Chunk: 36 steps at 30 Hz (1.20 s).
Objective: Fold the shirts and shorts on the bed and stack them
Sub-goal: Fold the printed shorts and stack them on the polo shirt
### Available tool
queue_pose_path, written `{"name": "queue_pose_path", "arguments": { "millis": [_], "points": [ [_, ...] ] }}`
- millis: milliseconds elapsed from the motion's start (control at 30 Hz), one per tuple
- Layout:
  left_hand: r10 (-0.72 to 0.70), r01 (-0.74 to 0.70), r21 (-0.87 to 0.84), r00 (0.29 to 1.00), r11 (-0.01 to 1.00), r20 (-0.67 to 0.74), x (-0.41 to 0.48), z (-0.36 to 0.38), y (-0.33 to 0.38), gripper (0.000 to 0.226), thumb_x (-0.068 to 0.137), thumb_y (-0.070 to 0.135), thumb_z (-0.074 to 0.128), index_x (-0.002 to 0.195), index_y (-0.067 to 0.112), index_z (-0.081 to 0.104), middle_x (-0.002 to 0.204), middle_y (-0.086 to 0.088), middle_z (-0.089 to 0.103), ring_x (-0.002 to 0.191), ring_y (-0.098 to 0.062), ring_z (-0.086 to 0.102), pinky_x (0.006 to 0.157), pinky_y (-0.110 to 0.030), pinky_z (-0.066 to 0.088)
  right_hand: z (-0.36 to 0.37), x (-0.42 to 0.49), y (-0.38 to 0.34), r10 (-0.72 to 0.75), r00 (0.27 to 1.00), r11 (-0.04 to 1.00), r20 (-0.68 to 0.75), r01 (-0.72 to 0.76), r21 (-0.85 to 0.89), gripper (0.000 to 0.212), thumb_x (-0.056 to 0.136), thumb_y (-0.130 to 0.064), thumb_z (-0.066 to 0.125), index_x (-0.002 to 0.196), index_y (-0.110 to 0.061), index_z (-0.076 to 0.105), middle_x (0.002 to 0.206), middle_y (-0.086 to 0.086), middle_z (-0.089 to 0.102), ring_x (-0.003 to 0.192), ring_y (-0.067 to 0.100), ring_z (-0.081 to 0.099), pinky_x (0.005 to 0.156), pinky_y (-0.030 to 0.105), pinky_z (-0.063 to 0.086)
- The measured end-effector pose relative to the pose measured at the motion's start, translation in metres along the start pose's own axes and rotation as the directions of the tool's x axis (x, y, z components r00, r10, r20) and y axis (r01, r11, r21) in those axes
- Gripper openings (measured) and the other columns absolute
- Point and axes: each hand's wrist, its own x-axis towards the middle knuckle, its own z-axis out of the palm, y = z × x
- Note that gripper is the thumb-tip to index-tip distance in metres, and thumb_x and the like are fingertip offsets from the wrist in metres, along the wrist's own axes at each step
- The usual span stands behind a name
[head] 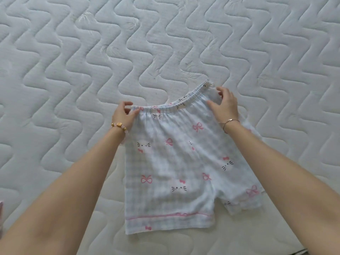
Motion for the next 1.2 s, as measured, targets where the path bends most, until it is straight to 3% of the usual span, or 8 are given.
{"name": "queue_pose_path", "arguments": {
  "millis": [133,300,433,500,667,833,967,1200],
  "points": [
    [-0.062,0.063,-0.010,0.996,0.998,0.066,-0.024,-0.011,-0.026,0.042,0.084,0.022,0.067,0.121,0.008,0.051,0.105,-0.009,0.059,0.090,-0.021,0.057,0.076,-0.032,0.046,-0.019,-0.094,0.014,-0.003,0.995,0.999,-0.105,0.009,0.052,0.047,0.079,-0.014,0.070,0.123,-0.009,0.054,0.119,0.008,0.057,0.111,0.021,0.050,0.098,0.029,0.036],
    [-0.142,0.158,-0.100,0.978,0.982,0.151,-0.069,-0.027,-0.058,0.033,0.085,0.009,0.065,0.114,0.006,0.052,0.089,-0.006,0.061,0.069,-0.012,0.056,0.058,-0.021,0.051,-0.015,-0.242,0.033,0.367,0.926,0.876,-0.088,-0.313,0.367,0.021,0.081,-0.006,0.068,0.099,-0.016,0.061,0.092,-0.001,0.062,0.078,-0.004,0.056,0.071,0.007,0.043],
    [-0.181,0.210,-0.131,0.962,0.969,0.204,-0.091,-0.039,-0.084,0.018,0.085,0.004,0.064,0.099,0.008,0.054,0.087,-0.009,0.060,0.074,-0.018,0.059,0.075,-0.034,0.052,0.021,-0.331,0.047,0.599,0.796,0.693,0.086,-0.570,0.441,0.016,0.081,-0.007,0.069,0.080,-0.020,0.060,0.079,-0.004,0.062,0.075,0.009,0.057,0.072,0.015,0.046],
    [-0.184,0.216,-0.139,0.959,0.966,0.215,-0.100,-0.041,-0.093,0.014,0.085,0.003,0.063,0.087,0.013,0.055,0.084,-0.006,0.059,0.072,-0.015,0.059,0.071,-0.028,0.052,0.046,-0.357,0.049,0.674,0.703,0.573,0.227,-0.692,0.440,0.015,0.081,-0.008,0.069,0.077,-0.019,0.059,0.076,0.000,0.061,0.070,0.011,0.055,0.071,0.026,0.047],
    [-0.172,0.218,-0.147,0.946,0.965,0.275,-0.120,-0.043,-0.110,0.020,0.086,0.001,0.062,0.082,0.017,0.051,0.082,-0.002,0.058,0.071,-0.012,0.058,0.059,-0.015,0.053,0.090,-0.380,0.028,0.723,0.478,0.148,0.499,-0.812,0.564,0.010,0.086,-0.005,0.064,0.091,-0.009,0.056,0.075,0.005,0.060,0.067,0.012,0.056,0.061,0.019,0.048],
    [-0.184,0.252,-0.189,0.931,0.949,0.316,-0.124,-0.043,-0.120,0.014,0.086,0.001,0.062,0.084,0.013,0.053,0.085,-0.006,0.060,0.074,-0.015,0.062,0.063,-0.020,0.056,0.109,-0.374,0.005,0.635,0.492,0.002,0.595,-0.772,0.636,0.015,0.087,-0.002,0.062,0.078,-0.008,0.052,0.077,0.006,0.056,0.079,0.014,0.058,0.093,0.032,0.048],
    [-0.203,0.295,-0.238,0.916,0.925,0.345,-0.114,-0.041,-0.111,0.011,0.088,0.003,0.060,0.087,0.010,0.052,0.087,-0.006,0.060,0.074,-0.017,0.061,0.057,-0.020,0.057,0.129,-0.359,-0.007,0.615,0.498,-0.108,0.611,-0.715,0.691,0.022,0.079,0.002,0.069,0.088,-0.004,0.050,0.081,0.010,0.056,0.076,0.019,0.060,0.073,0.029,0.056],
    [-0.163,0.294,-0.323,0.912,0.900,0.377,-0.074,-0.034,-0.064,0.022,0.090,0.010,0.058,0.111,0.004,0.055,0.094,-0.008,0.065,0.068,-0.014,0.068,0.056,-0.025,0.056,0.141,-0.351,-0.015,0.634,0.469,-0.109,0.615,-0.733,0.671,0.020,0.078,0.003,0.070,0.094,0.002,0.058,0.077,0.010,0.060,0.070,0.019,0.060,0.065,0.028,0.054]
  ]
}}
